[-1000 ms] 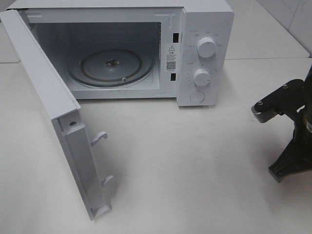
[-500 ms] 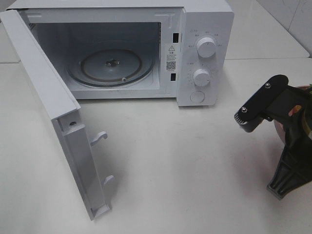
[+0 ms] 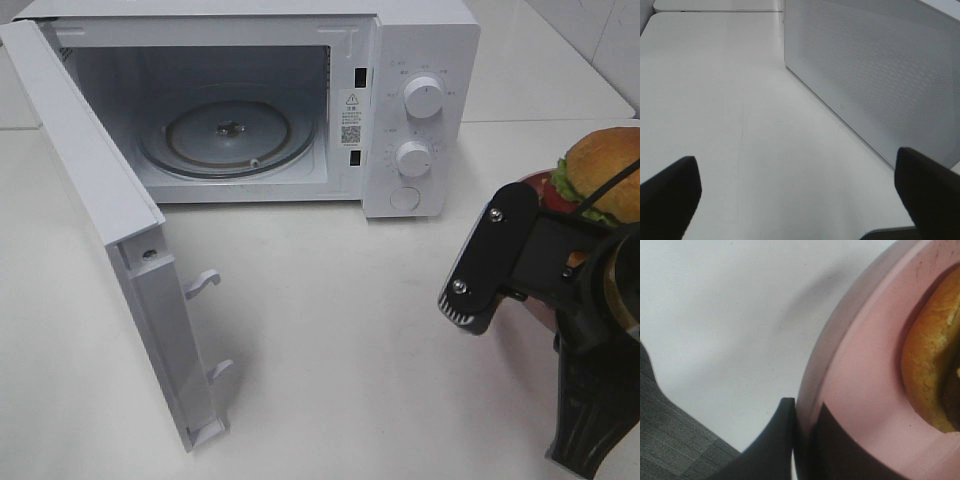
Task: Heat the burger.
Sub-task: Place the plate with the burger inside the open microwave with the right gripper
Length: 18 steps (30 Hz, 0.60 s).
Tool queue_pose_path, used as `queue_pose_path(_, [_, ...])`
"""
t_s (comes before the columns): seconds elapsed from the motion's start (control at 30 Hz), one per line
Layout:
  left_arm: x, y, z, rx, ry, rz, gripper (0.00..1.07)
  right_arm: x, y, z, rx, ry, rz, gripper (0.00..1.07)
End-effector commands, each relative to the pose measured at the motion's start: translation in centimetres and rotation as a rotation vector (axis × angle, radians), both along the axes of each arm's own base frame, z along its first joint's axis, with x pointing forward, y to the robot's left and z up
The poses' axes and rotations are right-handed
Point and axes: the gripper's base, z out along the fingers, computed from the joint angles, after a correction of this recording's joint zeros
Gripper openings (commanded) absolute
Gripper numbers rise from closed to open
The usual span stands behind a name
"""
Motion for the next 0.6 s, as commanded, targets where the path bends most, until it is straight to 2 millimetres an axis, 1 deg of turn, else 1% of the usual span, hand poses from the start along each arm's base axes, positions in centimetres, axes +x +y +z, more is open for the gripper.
queue_pose_path(0.03, [0.0,0.0,-0.1,-0.004,0.001,0.002,0.98,-0.2,-0.1,0.4,-0.052,-0.029,0.065,0.00])
queue_pose_path(0.1, [0.0,0.0,-0.1,-0.004,0.001,0.002,0.98,-1.0,0.7,0.4,-0.068,-0.021,0.160,0.00])
queue_pose_path(0.2, [0.0,0.0,-0.1,-0.004,0.001,0.002,0.98,-1.1,0.8,0.4,-0.074,-0.019,0.182,0.00])
queue_pose_path(0.27, [0.0,0.0,-0.1,-0.004,0.001,0.002,0.98,-1.8,1.5,0.4,-0.094,-0.014,0.283,0.00])
queue_pose_path(0.3, [0.0,0.0,-0.1,-0.004,0.001,0.002,0.98,-1.8,1.5,0.4,-0.094,-0.014,0.283,0.00])
queue_pose_path(0.37, [0.0,0.0,-0.1,-0.004,0.001,0.002,0.98,-2.1,1.9,0.4,-0.097,-0.007,0.354,0.00])
queue_pose_path(0.4, [0.0,0.0,-0.1,-0.004,0.001,0.002,0.98,-2.1,1.9,0.4,-0.097,-0.007,0.354,0.00])
queue_pose_path(0.43, [0.0,0.0,-0.1,-0.004,0.001,0.002,0.98,-2.2,2.1,0.4,-0.096,-0.004,0.402,0.00])
queue_pose_path(0.5, [0.0,0.0,-0.1,-0.004,0.001,0.002,0.98,-2.2,2.3,0.4,-0.096,-0.002,0.426,0.00])
queue_pose_path(0.53, [0.0,0.0,-0.1,-0.004,0.001,0.002,0.98,-2.2,2.5,0.3,-0.099,0.004,0.484,0.00])
queue_pose_path(0.6, [0.0,0.0,-0.1,-0.004,0.001,0.002,0.98,-2.2,2.6,0.3,-0.099,0.005,0.504,0.00])
